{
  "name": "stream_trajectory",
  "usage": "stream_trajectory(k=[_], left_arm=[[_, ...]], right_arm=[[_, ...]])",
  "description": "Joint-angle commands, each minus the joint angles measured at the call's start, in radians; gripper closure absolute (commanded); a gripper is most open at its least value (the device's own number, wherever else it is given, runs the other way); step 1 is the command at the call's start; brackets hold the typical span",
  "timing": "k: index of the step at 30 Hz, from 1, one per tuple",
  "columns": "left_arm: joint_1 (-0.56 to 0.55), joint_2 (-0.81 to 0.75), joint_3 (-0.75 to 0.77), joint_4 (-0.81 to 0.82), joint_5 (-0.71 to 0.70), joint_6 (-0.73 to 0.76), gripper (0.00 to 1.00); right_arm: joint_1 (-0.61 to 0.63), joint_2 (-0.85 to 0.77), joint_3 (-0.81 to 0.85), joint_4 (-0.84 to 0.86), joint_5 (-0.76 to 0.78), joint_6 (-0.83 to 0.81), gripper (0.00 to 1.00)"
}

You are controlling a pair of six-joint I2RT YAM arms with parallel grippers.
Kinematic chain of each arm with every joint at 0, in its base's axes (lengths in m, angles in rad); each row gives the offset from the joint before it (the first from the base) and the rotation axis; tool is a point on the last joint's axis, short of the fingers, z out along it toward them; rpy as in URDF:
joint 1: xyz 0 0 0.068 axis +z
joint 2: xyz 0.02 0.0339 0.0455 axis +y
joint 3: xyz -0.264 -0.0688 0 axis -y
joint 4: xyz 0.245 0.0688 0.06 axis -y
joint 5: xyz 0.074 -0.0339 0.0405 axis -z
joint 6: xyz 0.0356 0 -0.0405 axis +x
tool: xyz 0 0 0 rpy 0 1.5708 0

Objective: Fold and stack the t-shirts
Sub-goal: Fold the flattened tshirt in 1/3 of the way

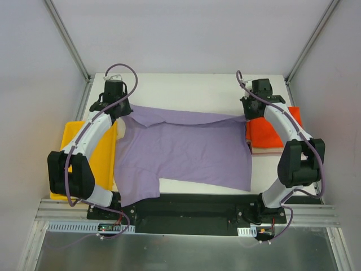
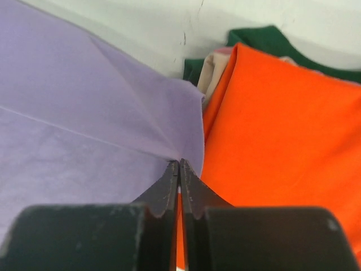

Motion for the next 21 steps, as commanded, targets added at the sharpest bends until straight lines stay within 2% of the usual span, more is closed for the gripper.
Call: stream_trajectory(k=[1, 6, 9, 14, 18, 19, 21], left_arm=[[0.003, -0.102, -0.075, -0.073, 0.025, -0.106, 1.00], [0.003, -0.156, -0.150, -0.139, 0.047, -0.180, 1.00], [0.003, -0.174, -0.172, -0.208, -0.022, -0.258, 1.00], [0.003, -0.204, -0.209, -0.260, -0.073, -0.295, 0.99], [0.003, -0.219, -0.207, -0.282, -0.054, -0.306, 0.90], [0.003, -0.228, -0.205, -0.283, -0.050, -0.315, 0.87], [0.002, -0.243, -0.198, -0.288, -0.063, -0.338, 0.68]], right_arm=[[-0.002, -0.108, -0.077, -0.011, -0.013, -0.032, 0.98], [-0.001, -0.185, -0.151, -0.009, -0.052, -0.065, 0.96], [-0.001, -0.199, -0.162, -0.018, -0.033, -0.068, 0.95], [-0.002, -0.208, -0.180, -0.049, -0.030, -0.056, 0.92], [0.002, -0.222, -0.188, -0.077, -0.030, -0.063, 0.86], [0.002, -0.234, -0.194, -0.083, -0.033, -0.066, 0.82], [0.004, -0.254, -0.206, -0.080, -0.047, -0.066, 0.68]])
